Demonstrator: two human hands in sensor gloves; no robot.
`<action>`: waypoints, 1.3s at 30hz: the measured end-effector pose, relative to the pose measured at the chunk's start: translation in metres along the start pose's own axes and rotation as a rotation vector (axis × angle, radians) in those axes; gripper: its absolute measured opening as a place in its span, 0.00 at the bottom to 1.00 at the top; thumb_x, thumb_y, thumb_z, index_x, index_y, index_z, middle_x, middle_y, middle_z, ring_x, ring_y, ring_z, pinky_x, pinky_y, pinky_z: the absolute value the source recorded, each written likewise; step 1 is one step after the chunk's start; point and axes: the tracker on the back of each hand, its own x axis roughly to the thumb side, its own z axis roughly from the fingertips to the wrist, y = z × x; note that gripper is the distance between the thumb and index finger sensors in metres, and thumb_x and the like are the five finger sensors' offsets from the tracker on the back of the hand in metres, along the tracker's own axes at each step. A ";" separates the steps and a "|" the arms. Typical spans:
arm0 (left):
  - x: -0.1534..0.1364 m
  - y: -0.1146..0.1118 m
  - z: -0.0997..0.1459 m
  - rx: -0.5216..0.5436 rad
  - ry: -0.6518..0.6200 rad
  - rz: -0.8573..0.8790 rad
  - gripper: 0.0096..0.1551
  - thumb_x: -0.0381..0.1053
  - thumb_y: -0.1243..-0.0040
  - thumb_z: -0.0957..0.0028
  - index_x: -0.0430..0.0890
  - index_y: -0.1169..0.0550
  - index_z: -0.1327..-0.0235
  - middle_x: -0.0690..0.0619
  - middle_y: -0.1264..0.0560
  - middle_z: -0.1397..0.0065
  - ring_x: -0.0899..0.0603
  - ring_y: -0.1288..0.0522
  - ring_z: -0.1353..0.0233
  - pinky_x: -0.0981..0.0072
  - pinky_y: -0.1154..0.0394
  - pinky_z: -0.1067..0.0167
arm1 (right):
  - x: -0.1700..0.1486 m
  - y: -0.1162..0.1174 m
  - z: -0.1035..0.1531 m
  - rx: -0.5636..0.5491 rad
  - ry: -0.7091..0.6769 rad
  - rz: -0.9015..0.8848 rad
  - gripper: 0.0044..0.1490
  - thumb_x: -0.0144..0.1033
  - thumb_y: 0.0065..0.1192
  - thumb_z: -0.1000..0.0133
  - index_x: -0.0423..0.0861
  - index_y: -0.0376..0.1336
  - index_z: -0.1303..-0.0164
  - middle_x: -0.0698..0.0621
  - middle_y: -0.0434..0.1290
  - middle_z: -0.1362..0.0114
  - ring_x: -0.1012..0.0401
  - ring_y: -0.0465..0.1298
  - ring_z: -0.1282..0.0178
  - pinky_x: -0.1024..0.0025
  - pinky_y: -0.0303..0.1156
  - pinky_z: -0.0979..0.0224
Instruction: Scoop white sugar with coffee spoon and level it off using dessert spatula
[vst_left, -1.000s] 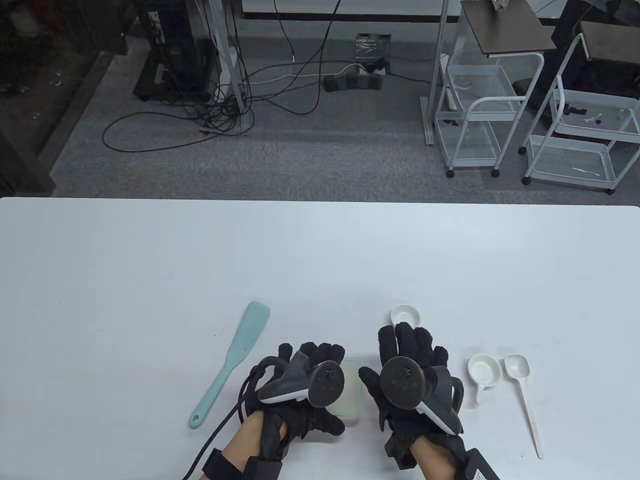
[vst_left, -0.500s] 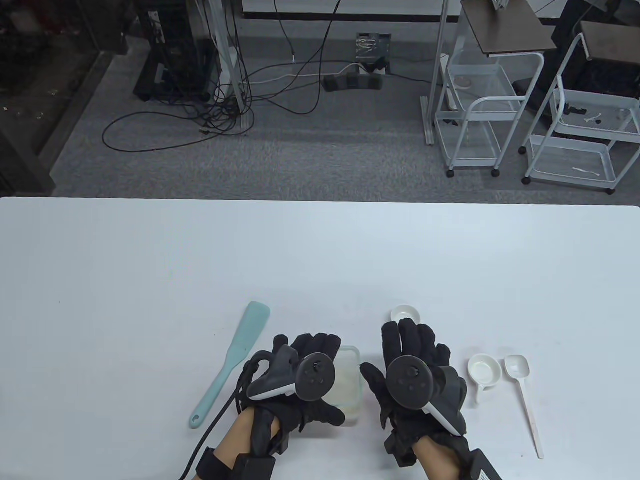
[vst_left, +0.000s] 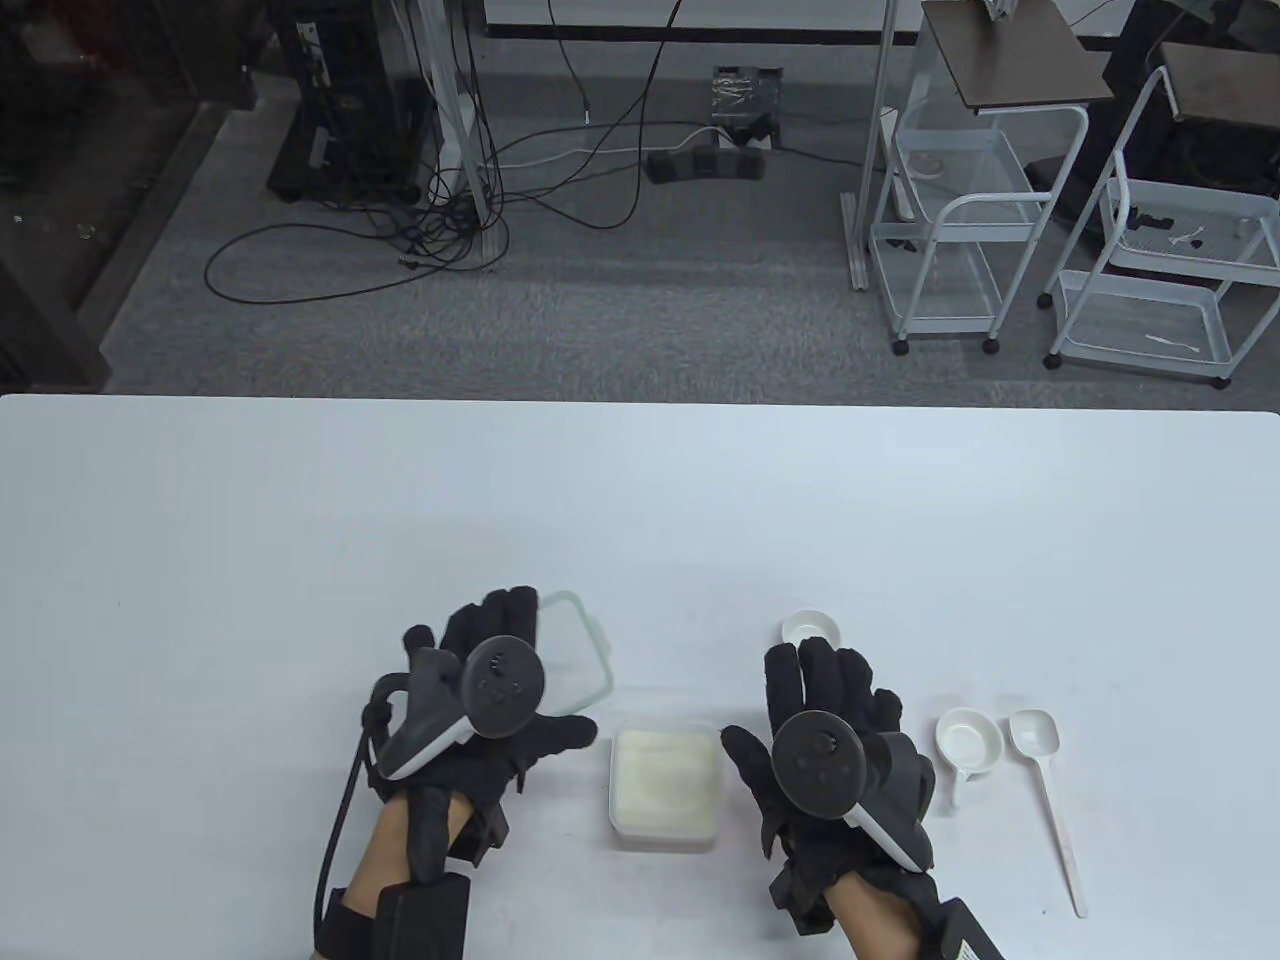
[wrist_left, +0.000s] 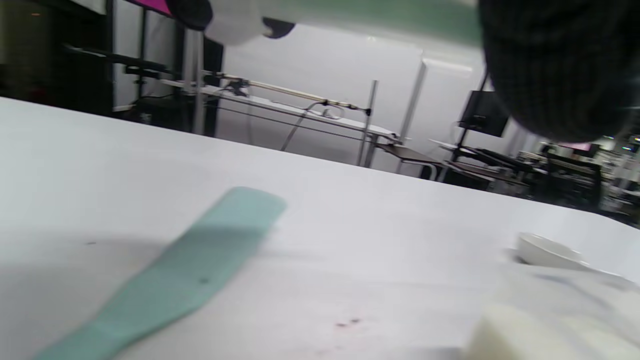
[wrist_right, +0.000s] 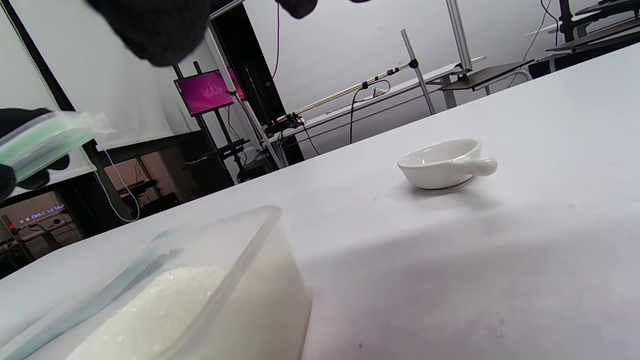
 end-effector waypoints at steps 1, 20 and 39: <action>-0.014 0.002 -0.001 0.021 0.051 0.009 0.80 0.77 0.31 0.69 0.38 0.54 0.16 0.32 0.49 0.12 0.22 0.44 0.19 0.13 0.52 0.33 | 0.000 0.001 0.000 0.003 0.000 0.005 0.53 0.53 0.56 0.49 0.40 0.43 0.21 0.32 0.39 0.16 0.27 0.41 0.20 0.15 0.40 0.28; -0.125 -0.009 0.003 0.048 0.437 0.091 0.79 0.77 0.31 0.68 0.37 0.54 0.16 0.31 0.50 0.13 0.21 0.45 0.19 0.13 0.53 0.34 | 0.000 0.000 0.000 0.009 0.004 0.010 0.53 0.53 0.56 0.49 0.41 0.43 0.21 0.32 0.39 0.16 0.27 0.41 0.19 0.15 0.40 0.28; -0.154 -0.053 -0.003 -0.373 0.608 -0.026 0.78 0.76 0.33 0.64 0.37 0.57 0.16 0.30 0.53 0.12 0.21 0.49 0.19 0.13 0.55 0.33 | 0.002 0.001 0.000 0.024 0.003 0.025 0.53 0.53 0.56 0.49 0.41 0.43 0.21 0.32 0.39 0.16 0.27 0.41 0.19 0.15 0.40 0.29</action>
